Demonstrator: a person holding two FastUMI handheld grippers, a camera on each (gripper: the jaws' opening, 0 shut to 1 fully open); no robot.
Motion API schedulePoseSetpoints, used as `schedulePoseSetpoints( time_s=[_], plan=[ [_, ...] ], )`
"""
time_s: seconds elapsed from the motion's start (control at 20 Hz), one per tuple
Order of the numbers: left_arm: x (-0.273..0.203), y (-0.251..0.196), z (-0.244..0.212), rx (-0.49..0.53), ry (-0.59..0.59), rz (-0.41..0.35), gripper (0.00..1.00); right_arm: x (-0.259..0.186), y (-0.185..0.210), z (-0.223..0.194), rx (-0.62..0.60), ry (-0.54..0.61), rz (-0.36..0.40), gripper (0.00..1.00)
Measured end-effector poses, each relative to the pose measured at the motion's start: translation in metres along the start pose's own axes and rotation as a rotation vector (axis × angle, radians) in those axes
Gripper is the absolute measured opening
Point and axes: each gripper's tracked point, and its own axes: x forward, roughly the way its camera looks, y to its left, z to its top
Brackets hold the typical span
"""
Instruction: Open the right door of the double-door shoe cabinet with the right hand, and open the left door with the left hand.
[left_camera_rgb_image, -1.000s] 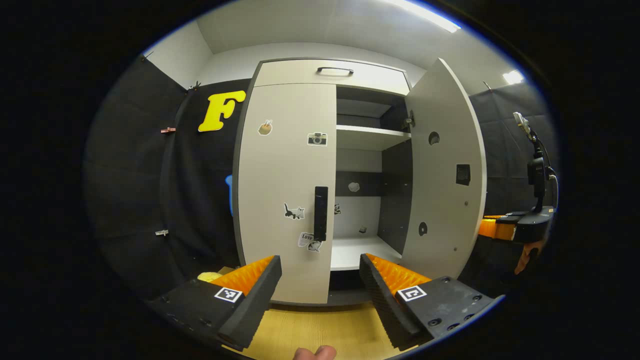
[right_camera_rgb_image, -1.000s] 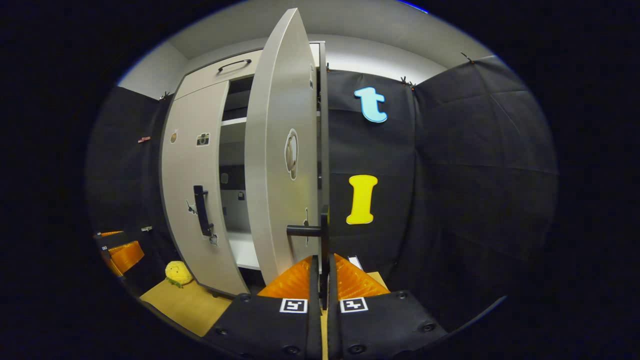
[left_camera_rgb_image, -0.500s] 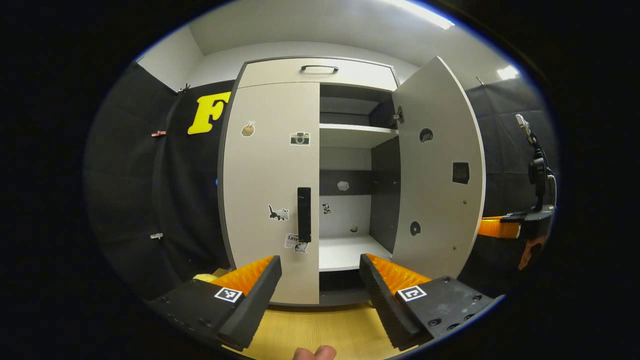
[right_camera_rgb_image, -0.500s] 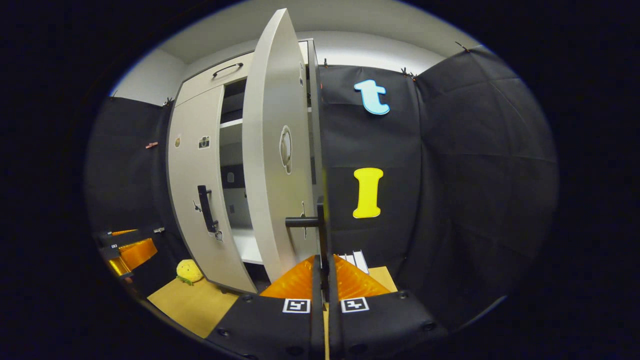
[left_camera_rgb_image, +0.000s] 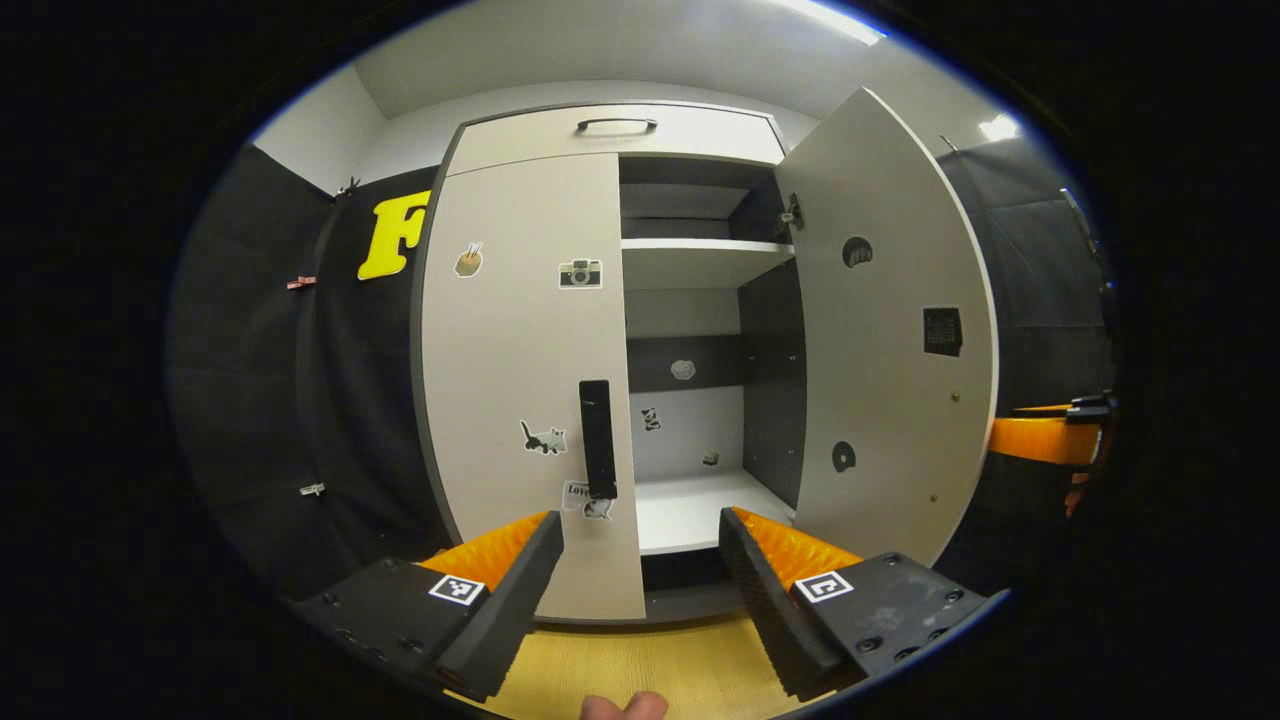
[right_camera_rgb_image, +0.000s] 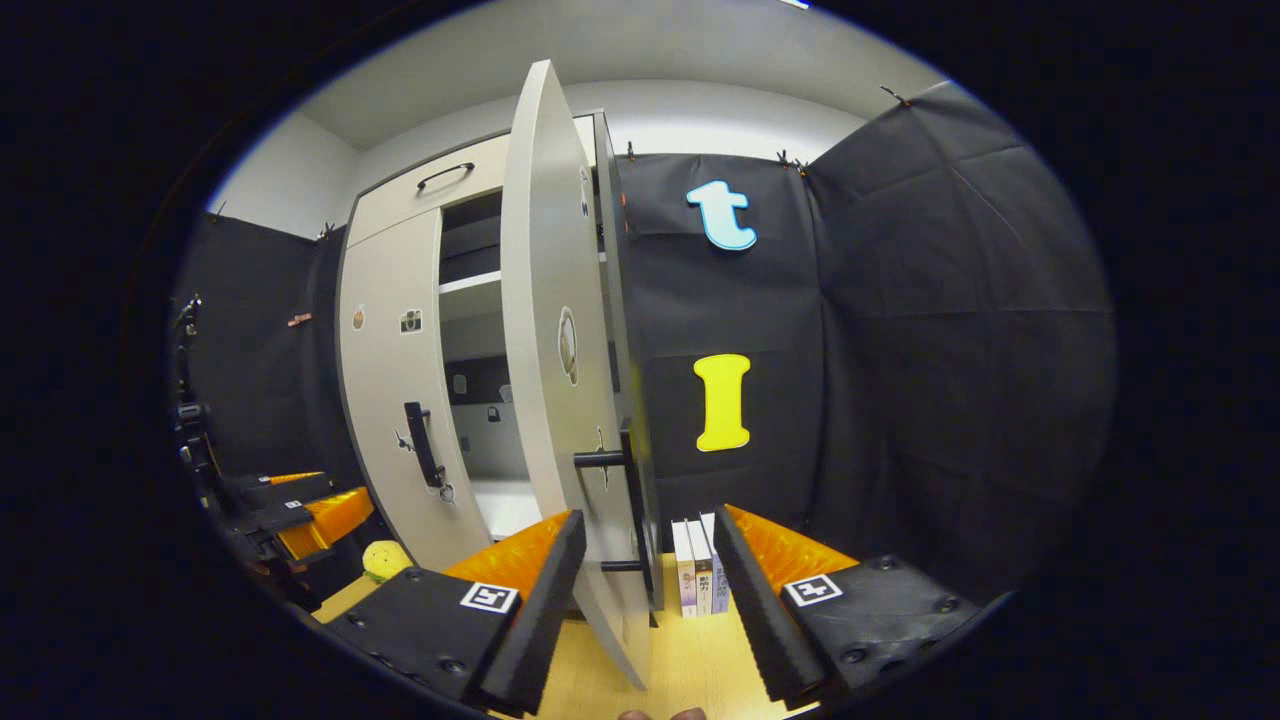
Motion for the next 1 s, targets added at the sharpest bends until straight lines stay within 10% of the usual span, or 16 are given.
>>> schedulePoseSetpoints(
  time_s=[0.15,0.65,1.0],
  plan=[
    [0.028,0.003,0.006,0.004,-0.014,0.010,0.97,-0.003,-0.009,0.008,-0.024,-0.043,-0.052,1.00],
    [0.139,0.043,-0.007,0.022,0.028,0.095,0.95,-0.013,-0.017,0.009,-0.108,-0.067,-0.062,0.98],
    [0.188,0.055,-0.007,0.034,-0.002,0.106,0.68,-0.021,-0.032,0.006,-0.104,-0.053,-0.100,0.98]
  ],
)
